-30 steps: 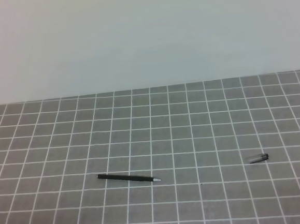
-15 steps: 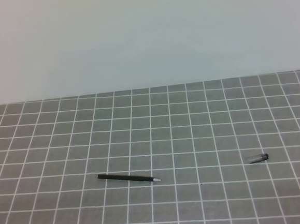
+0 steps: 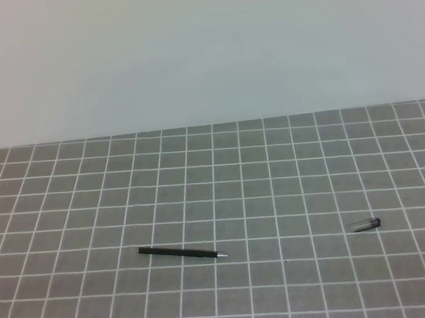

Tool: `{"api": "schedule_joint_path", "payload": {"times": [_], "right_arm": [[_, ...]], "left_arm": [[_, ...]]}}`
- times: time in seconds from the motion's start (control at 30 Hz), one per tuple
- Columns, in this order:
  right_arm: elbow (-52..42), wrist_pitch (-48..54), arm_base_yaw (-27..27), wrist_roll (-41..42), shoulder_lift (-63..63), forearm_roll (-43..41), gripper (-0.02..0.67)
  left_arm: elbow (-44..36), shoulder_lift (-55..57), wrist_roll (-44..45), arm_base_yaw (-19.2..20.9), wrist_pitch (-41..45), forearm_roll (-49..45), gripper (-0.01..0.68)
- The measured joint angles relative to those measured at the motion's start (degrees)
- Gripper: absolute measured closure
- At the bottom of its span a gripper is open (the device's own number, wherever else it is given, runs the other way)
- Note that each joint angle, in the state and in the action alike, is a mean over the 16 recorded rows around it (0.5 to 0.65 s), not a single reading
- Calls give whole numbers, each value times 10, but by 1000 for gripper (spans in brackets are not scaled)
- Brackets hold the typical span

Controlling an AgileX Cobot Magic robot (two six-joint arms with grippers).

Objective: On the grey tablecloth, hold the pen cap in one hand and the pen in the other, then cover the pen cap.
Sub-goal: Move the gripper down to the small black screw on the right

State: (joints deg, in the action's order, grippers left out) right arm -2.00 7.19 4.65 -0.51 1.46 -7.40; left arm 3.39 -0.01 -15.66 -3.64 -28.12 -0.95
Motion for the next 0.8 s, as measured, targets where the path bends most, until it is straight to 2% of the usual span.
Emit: {"api": "schedule_joint_path", "payload": {"times": [0.33,0.6,0.8], "right_arm": [[0,-204,0,-3,0,7,652],[1,-353,0,-8,0,14,652],[6,-394,0,-20,0,17,652]], "left_arm": [[99,0,-21,0,81,-67,676],[135,-1,-17,0,65,-82,676],[142,1,-18,0,65,-84,676]]}}
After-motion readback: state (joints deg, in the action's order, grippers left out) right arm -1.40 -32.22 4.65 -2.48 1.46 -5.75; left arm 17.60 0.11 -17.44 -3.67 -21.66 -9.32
